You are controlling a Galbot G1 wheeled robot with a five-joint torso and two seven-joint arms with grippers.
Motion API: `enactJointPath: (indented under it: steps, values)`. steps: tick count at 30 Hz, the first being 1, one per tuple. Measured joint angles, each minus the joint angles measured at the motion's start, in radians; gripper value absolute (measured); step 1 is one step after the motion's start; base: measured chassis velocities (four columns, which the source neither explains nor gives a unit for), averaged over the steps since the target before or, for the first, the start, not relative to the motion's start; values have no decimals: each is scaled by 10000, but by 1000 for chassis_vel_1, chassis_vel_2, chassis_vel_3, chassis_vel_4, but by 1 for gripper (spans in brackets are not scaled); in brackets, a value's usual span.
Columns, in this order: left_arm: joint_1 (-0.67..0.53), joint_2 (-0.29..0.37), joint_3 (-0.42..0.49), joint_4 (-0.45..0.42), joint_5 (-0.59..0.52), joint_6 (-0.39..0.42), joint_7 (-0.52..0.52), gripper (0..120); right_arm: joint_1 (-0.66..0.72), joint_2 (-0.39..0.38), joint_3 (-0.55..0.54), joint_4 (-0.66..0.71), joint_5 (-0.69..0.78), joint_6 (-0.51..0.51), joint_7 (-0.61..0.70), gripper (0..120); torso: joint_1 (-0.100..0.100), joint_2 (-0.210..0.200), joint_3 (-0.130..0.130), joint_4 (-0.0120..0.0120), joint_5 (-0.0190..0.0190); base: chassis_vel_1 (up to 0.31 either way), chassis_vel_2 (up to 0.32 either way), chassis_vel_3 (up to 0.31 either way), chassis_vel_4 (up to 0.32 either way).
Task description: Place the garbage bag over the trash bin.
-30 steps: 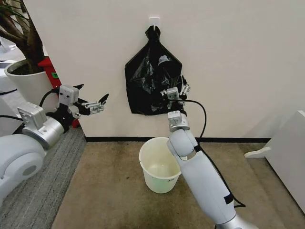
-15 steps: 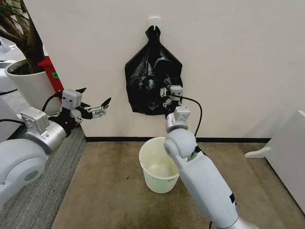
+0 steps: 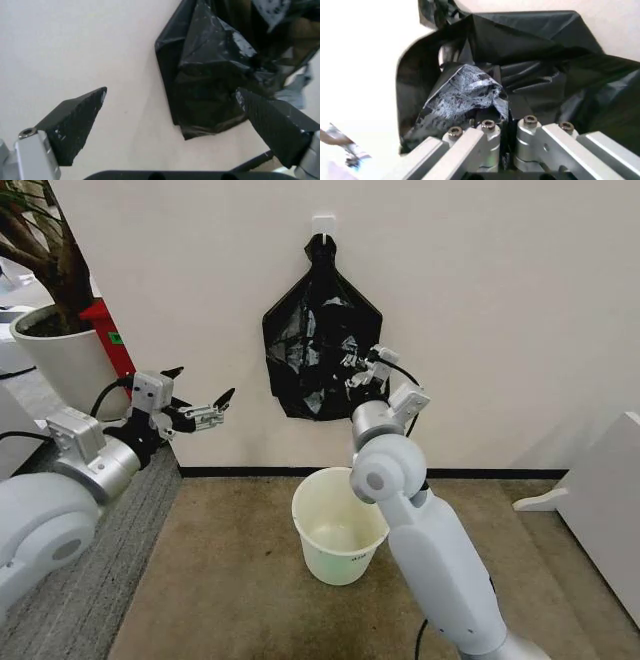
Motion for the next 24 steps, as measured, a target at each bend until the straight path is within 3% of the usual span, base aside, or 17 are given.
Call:
enactJointPath:
  steps: [9,15,16,20,21,24]
  values:
    - [-1551,550,766,549,-809,241,419,100,77,60,75,26,354,71,-159,0,0,1,0,1,5,0,0,0,0]
    - [-4077,28,3175,1322,-1117,300,283,100,46,151,-5,-9,224,25,-397,0,0,0,0,3,-3,0,0,0,0]
    - [-4077,28,3175,1322,-1117,300,283,100,46,151,-5,-9,224,25,-397,0,0,0,0,3,-3,0,0,0,0]
    - [-5929,-535,5050,1696,-1184,450,3,100,22,131,47,-54,150,-32,-578,0,0,0,1,-1,-2,0,0,0,0]
    - [-6951,-873,5953,1961,-1186,570,-192,100,12,126,92,-88,99,-65,-679,0,0,0,1,0,2,0,0,0,0]
    - [-7891,-1223,6649,2170,-1187,826,-389,100,12,127,155,-152,35,-83,-744,0,0,0,2,-3,2,0,0,0,0]
